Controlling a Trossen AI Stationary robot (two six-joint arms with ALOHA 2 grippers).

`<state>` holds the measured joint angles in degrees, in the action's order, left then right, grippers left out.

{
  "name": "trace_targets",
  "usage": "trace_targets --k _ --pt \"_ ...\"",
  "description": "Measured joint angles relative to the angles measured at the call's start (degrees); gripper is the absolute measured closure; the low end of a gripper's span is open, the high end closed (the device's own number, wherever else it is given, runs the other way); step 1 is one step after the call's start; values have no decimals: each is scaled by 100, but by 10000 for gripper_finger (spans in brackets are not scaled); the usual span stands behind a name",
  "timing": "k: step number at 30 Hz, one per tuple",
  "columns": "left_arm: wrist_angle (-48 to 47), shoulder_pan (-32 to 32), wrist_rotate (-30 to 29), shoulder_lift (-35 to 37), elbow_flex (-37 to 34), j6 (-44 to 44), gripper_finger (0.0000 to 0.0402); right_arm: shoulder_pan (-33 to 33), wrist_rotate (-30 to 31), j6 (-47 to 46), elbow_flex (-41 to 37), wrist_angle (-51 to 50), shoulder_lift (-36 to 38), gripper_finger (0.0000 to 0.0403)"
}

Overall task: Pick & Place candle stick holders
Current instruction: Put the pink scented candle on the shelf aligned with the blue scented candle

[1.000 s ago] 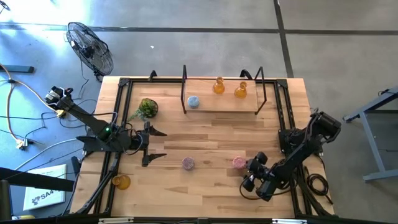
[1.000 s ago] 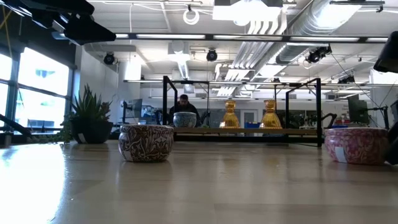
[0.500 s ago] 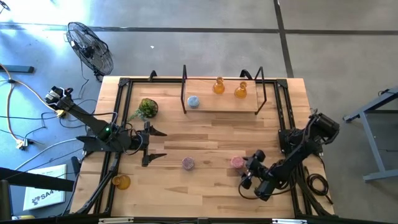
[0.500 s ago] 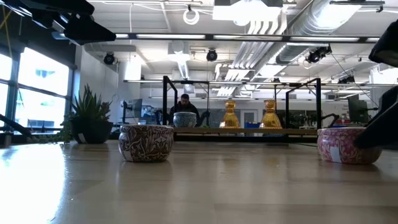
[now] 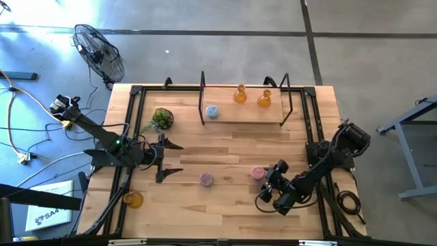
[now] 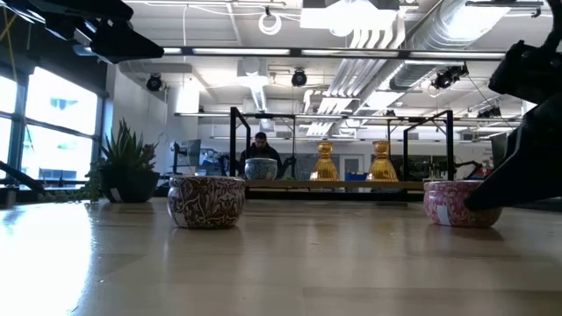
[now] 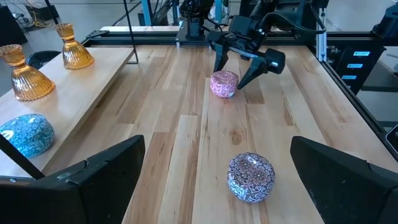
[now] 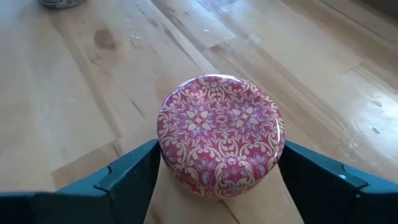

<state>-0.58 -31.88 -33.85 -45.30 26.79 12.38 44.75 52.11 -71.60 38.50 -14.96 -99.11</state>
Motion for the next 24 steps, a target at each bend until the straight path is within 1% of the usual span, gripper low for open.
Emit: trace_targets --k 5,8,11,20,24 --pt "0 0 0 0 0 2 4 -291 -209 234 2 8 7 93" --pt "0 0 12 -2 0 3 4 -469 -334 335 4 21 9 109" --pt "4 0 126 -58 0 9 4 -627 -364 496 7 78 11 138" --pt "39 0 224 -527 0 108 4 -919 -389 1289 0 531 9 256" --pt "120 0 227 -676 0 144 4 -924 -308 1519 0 709 9 289"
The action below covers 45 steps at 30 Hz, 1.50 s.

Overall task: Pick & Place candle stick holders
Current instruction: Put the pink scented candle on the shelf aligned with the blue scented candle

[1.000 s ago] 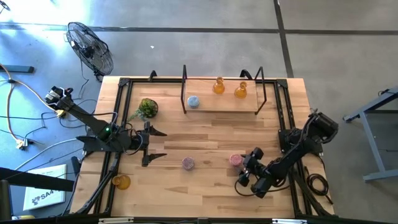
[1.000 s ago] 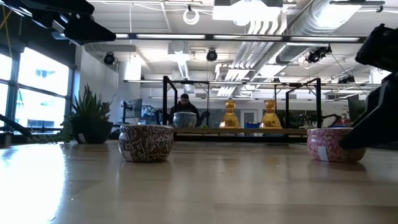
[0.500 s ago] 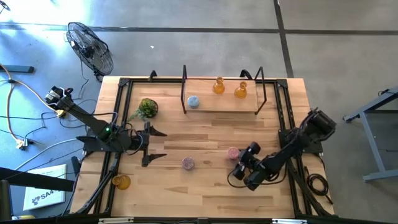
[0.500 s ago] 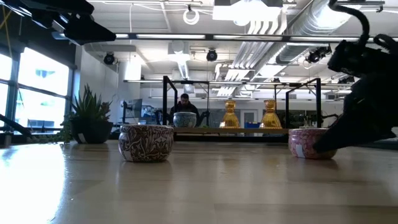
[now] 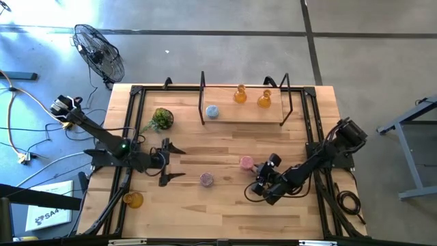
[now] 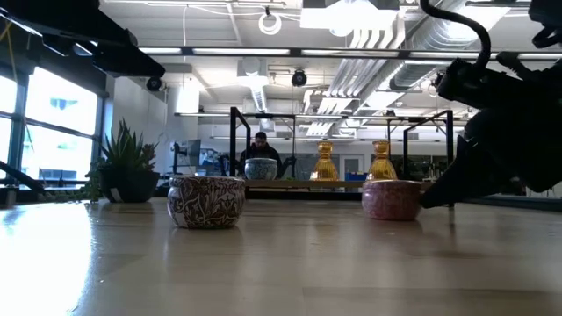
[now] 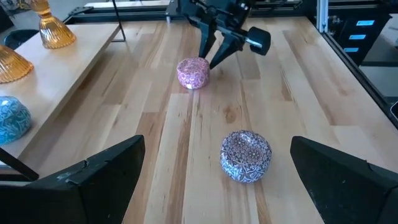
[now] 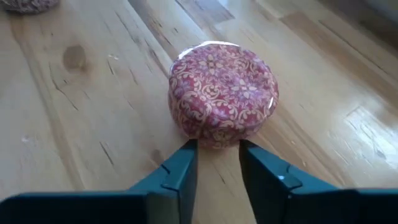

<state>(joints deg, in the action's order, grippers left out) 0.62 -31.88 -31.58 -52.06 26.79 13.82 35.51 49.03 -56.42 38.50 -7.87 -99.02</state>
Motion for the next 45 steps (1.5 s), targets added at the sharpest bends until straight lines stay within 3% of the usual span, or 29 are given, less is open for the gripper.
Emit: trace_targets --k 7,18,22,37,45 --pt "261 0 36 -111 0 -44 4 0 -37 1 0 177 0 288" --pt "276 0 79 -111 0 -58 4 -148 -95 44 0 277 0 161" --pt "275 0 79 -111 0 -50 4 -326 -117 350 0 448 0 134" --pt "240 0 139 -111 0 -45 4 -1081 -875 2216 2 1948 -2 127" --pt "238 0 260 -111 0 -44 4 -1274 -1321 2449 2 2150 -2 127"
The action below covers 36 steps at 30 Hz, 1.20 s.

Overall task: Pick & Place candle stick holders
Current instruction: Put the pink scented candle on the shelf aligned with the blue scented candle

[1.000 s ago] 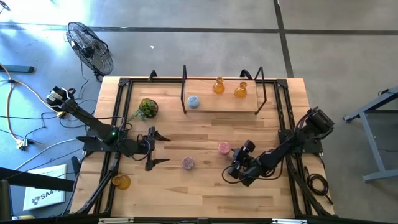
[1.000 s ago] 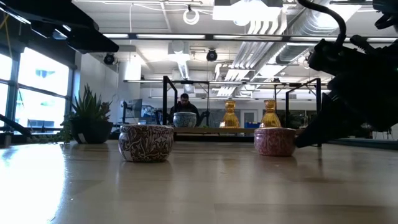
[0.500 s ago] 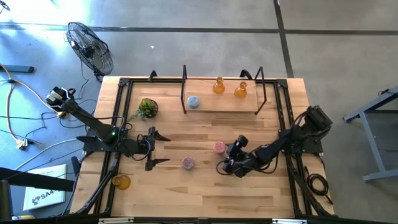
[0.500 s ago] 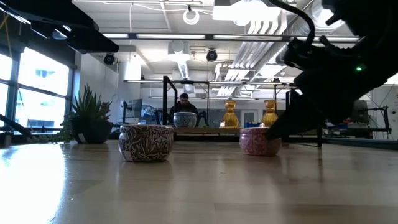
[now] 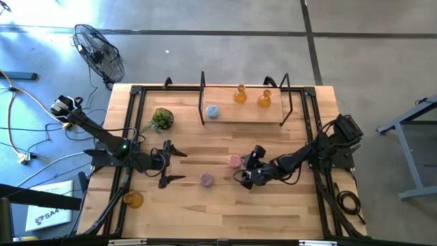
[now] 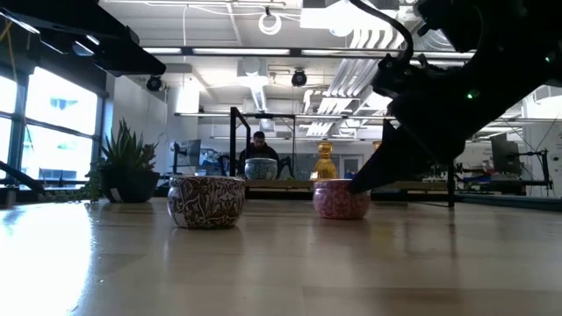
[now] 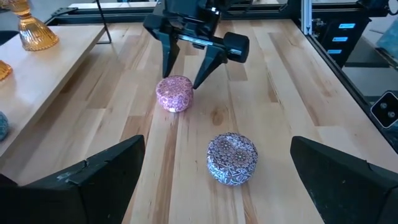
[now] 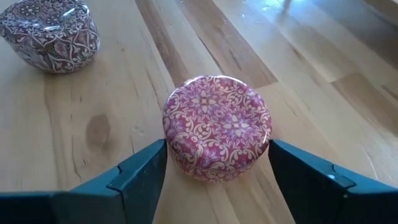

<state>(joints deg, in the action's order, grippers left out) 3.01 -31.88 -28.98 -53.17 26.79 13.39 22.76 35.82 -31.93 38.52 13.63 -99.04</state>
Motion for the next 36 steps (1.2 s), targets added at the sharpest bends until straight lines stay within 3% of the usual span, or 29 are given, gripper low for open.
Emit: trace_targets --k 36 --pt "-5 -2 34 0 0 66 4 -61 -517 -17 0 336 -2 128"
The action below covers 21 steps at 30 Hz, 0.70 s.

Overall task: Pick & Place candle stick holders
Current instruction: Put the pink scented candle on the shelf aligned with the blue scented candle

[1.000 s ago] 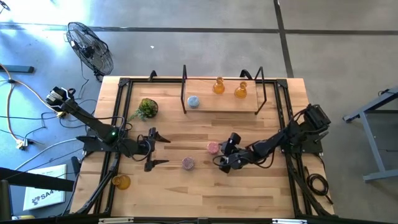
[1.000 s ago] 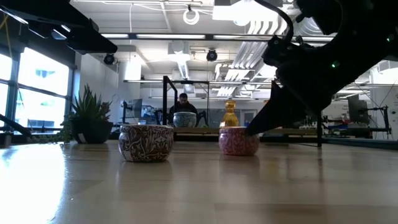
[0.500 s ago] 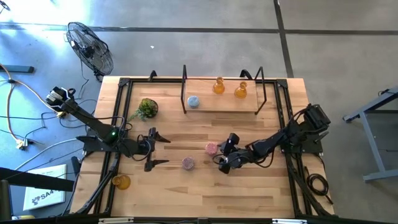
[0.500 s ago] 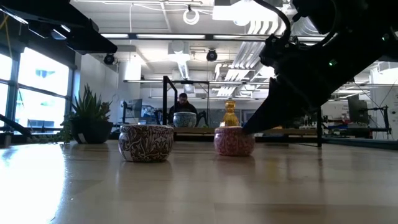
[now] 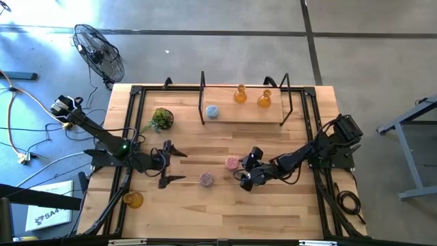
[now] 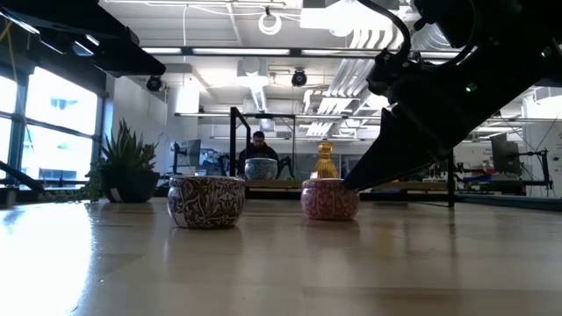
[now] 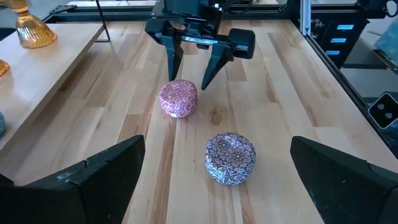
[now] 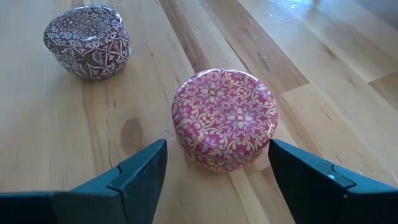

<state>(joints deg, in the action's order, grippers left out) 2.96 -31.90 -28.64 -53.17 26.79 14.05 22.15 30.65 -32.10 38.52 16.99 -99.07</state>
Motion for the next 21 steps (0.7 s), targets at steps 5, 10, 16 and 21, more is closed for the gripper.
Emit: trace_targets --k 5,10,16,21 --pt "-4 0 89 0 0 -18 4 0 -82 3 1 0 0 128" --pt "-4 0 87 0 0 -22 4 0 -111 4 0 4 0 128" --pt "-4 0 87 0 0 -23 4 1 -114 14 2 44 0 127" --pt "-4 0 87 0 0 -23 4 2 -111 2 1 44 0 128"
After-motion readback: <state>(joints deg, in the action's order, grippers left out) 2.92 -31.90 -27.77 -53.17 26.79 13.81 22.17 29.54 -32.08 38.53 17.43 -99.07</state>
